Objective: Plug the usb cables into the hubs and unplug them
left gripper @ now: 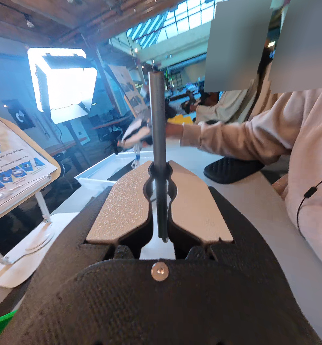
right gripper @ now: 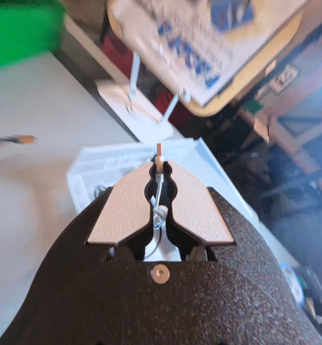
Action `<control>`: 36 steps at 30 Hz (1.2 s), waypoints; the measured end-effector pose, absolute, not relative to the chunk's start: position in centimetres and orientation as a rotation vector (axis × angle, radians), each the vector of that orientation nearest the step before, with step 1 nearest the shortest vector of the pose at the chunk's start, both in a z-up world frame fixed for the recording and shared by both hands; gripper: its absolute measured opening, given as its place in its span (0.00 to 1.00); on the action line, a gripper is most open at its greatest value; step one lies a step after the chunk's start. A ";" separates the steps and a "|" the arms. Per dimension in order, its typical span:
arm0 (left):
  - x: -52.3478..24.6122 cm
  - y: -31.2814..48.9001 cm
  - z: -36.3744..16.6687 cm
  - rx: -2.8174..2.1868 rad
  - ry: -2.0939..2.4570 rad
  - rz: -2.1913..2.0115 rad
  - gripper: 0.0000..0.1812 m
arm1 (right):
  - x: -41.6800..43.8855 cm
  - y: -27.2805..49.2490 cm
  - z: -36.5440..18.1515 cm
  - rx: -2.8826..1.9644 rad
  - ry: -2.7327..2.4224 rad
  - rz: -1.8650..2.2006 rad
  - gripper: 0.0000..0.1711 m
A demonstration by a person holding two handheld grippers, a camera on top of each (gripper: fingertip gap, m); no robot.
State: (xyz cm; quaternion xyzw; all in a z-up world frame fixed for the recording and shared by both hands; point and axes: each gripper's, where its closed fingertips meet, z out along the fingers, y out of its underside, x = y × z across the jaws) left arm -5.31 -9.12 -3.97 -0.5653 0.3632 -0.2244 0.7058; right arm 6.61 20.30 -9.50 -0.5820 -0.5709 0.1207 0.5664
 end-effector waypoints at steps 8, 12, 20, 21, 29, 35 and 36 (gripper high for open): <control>-4.0 -8.5 -5.5 -1.269 0.803 -0.626 0.06 | 3.7 13.9 -8.1 -1.312 -1.390 0.670 0.23; -2.8 -8.1 -6.9 -1.308 0.846 -0.623 0.06 | 1.5 1.0 -6.7 -1.089 -1.687 1.159 0.21; -1.0 -8.0 -8.2 -1.336 0.887 -0.629 0.06 | -2.5 -8.0 -11.1 -0.927 -1.888 1.114 0.05; -0.9 -8.0 -8.4 -1.342 0.889 -0.627 0.06 | -2.5 -8.0 -11.0 -0.918 -1.895 1.115 0.04; -0.5 -8.0 -11.0 -1.441 1.000 -0.562 0.12 | -1.5 -7.5 -11.8 -0.902 -1.943 1.083 0.04; -0.7 -7.6 -11.8 -1.473 1.088 -0.387 0.06 | -1.2 -7.6 -12.2 -0.878 -1.980 1.013 0.04; -0.8 -7.8 -11.6 -1.462 1.089 -0.385 0.06 | -1.1 -7.5 -12.2 -0.875 -1.991 1.006 0.04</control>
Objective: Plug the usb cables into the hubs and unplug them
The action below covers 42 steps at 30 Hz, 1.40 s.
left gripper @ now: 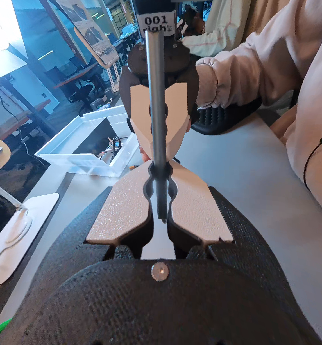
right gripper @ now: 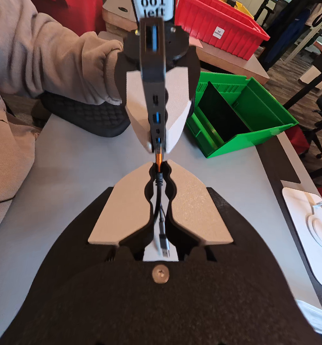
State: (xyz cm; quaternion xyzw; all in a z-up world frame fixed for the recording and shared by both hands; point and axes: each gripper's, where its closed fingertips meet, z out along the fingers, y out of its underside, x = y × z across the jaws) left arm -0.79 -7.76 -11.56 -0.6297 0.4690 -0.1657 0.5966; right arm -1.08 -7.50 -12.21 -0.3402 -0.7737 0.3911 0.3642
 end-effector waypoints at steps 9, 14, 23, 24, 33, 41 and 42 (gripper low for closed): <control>-7.4 -8.8 -5.1 -1.293 0.781 -0.423 0.06 | 2.0 1.5 -5.0 -0.963 -1.680 0.934 0.04; -6.5 -7.9 -6.3 -1.321 0.793 -0.453 0.06 | 4.8 8.8 0.7 -0.966 -1.375 0.702 0.04; -5.1 -7.5 -7.4 -1.340 0.813 -0.497 0.06 | 8.1 15.5 4.8 -0.818 -0.924 0.700 0.04; -5.0 -7.5 -7.6 -1.345 0.817 -0.502 0.06 | 7.9 15.6 4.5 -0.817 -0.927 0.730 0.04; -4.3 -7.1 -9.0 -1.382 0.841 -0.529 0.06 | 7.5 15.7 6.5 -0.742 -0.861 0.818 0.04; -4.2 -7.4 -8.7 -1.359 0.826 -0.556 0.06 | 4.9 21.4 -3.4 -1.165 -1.107 0.581 0.04; -4.2 -7.4 -8.5 -1.351 0.818 -0.568 0.06 | 4.6 22.0 -5.8 -1.279 -1.181 0.576 0.06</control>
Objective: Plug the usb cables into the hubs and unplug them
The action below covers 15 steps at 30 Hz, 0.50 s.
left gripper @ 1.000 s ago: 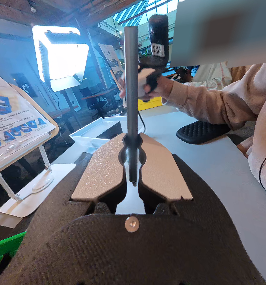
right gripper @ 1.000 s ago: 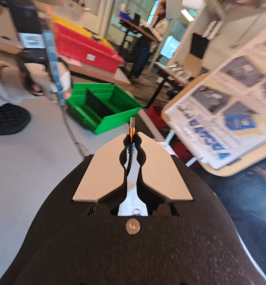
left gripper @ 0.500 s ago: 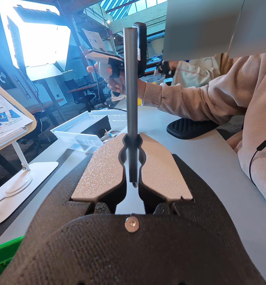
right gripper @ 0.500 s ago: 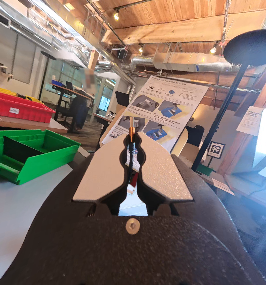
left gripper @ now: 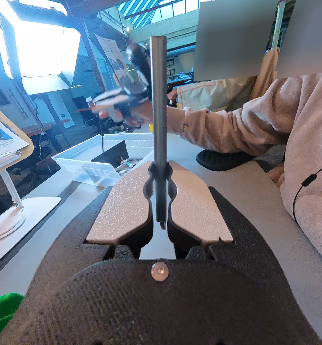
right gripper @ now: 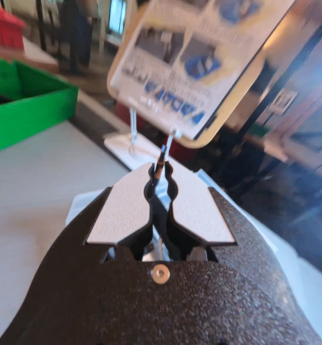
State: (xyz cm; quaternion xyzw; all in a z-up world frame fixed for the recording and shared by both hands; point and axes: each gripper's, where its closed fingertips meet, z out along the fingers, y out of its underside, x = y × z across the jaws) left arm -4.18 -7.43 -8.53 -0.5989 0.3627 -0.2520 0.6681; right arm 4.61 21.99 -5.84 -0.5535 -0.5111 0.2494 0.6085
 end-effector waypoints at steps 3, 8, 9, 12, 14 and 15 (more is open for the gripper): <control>-4.2 -7.6 -8.4 -1.337 0.803 -0.596 0.06 | 4.8 22.5 -8.1 -1.417 -1.226 0.607 0.12; -4.1 -7.6 -8.3 -1.324 0.782 -0.628 0.06 | 6.0 21.8 -5.7 -1.394 -1.197 0.606 0.14; -4.1 -7.5 -8.2 -1.321 0.776 -0.635 0.06 | 6.1 21.2 -5.1 -1.374 -1.199 0.612 0.14; -4.1 -7.5 -8.0 -1.308 0.756 -0.657 0.06 | 5.8 18.4 -3.1 -1.288 -1.246 0.647 0.14; -4.0 -7.5 -7.8 -1.298 0.742 -0.670 0.06 | 5.1 15.9 -2.3 -1.223 -1.316 0.663 0.14; -4.0 -7.5 -7.7 -1.292 0.733 -0.675 0.06 | 4.7 14.5 -2.2 -1.194 -1.361 0.678 0.14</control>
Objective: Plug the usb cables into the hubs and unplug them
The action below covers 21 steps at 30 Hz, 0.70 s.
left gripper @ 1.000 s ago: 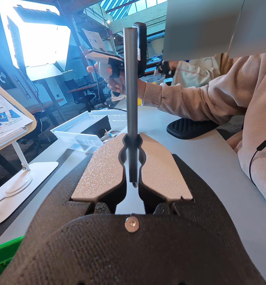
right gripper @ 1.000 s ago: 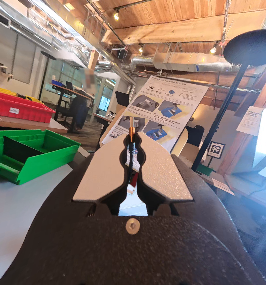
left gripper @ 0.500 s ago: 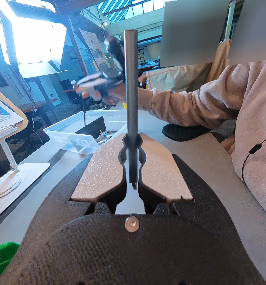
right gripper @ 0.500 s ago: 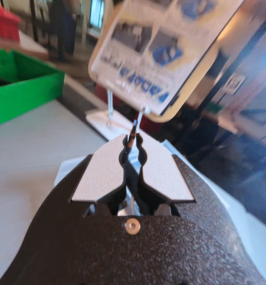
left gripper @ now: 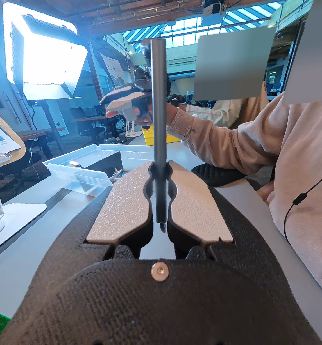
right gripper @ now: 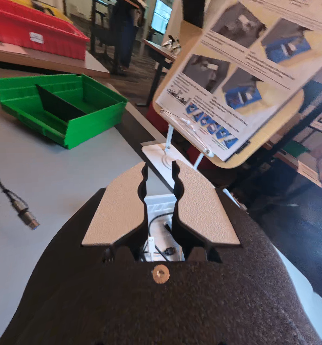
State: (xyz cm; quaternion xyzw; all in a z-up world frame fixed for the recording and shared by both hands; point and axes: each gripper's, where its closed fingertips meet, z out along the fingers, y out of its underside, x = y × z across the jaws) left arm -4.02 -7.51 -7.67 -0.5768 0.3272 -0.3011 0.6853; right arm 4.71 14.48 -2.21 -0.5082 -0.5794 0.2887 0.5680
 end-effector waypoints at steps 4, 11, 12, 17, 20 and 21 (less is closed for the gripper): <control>-4.2 -7.3 -7.1 -1.266 0.678 -0.697 0.06 | 2.5 8.0 -3.1 -1.083 -1.580 0.797 0.15; -3.9 -6.6 -7.6 -1.273 0.630 -0.724 0.06 | -2.4 -3.6 -8.7 -0.938 -1.934 1.032 0.21; -3.8 -6.5 -7.9 -1.280 0.637 -0.722 0.06 | -2.9 -4.5 -9.1 -0.925 -1.942 1.049 0.22; -2.6 -6.3 -9.4 -1.335 0.711 -0.686 0.06 | -3.3 -6.7 -6.1 -0.888 -1.794 1.313 0.18; -1.8 -6.1 -10.2 -1.365 0.736 -0.679 0.06 | -3.0 -6.9 -5.8 -0.844 -1.804 1.259 0.08; -1.7 -6.0 -10.3 -1.366 0.734 -0.680 0.06 | -2.7 -7.2 -5.8 -0.831 -1.832 1.251 0.07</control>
